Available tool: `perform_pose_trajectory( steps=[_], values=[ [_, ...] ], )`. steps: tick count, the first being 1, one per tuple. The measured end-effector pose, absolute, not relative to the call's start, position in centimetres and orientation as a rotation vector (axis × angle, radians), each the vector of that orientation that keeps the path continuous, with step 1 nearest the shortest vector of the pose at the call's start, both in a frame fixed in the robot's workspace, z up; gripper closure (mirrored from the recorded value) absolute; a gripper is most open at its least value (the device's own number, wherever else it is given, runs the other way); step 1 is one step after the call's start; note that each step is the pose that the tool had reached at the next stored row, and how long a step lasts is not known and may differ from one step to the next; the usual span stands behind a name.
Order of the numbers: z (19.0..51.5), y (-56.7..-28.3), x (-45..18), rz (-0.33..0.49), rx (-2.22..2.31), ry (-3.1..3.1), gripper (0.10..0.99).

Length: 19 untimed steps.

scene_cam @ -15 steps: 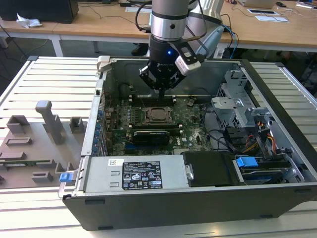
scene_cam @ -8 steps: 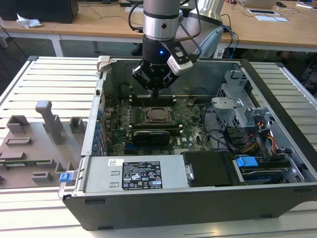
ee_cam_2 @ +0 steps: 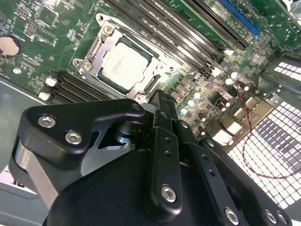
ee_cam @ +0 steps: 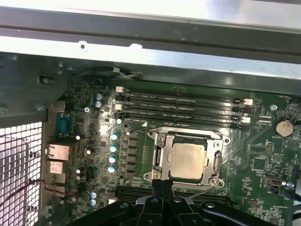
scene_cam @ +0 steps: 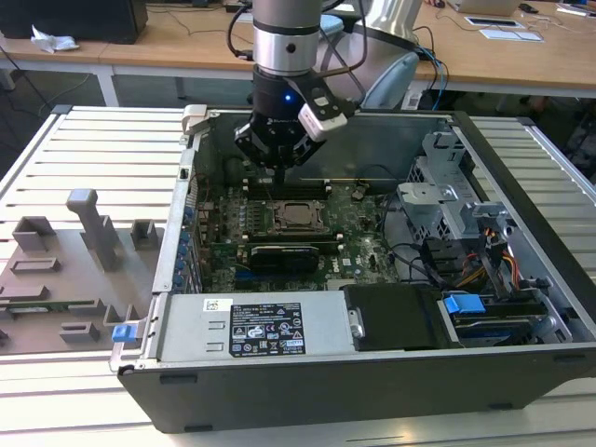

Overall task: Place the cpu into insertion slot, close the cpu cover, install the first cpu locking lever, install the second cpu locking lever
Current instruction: 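Install the first cpu locking lever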

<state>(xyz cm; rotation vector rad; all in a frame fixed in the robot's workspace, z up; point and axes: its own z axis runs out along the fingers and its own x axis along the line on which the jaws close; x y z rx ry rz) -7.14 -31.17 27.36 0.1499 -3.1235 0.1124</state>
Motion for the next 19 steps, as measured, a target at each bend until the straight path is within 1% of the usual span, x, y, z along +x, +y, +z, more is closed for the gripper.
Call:
perform_pose_trajectory(
  steps=[10, 16, 19],
  values=[
    [27.4, -31.0, -8.6, 0.113, 0.150, -3.123, 0.980],
    [27.3, -29.9, -8.7, 0.112, 0.150, -3.124, 0.980],
    [27.3, -29.5, -10.0, 0.112, 0.150, -3.124, 0.980]
  ],
)
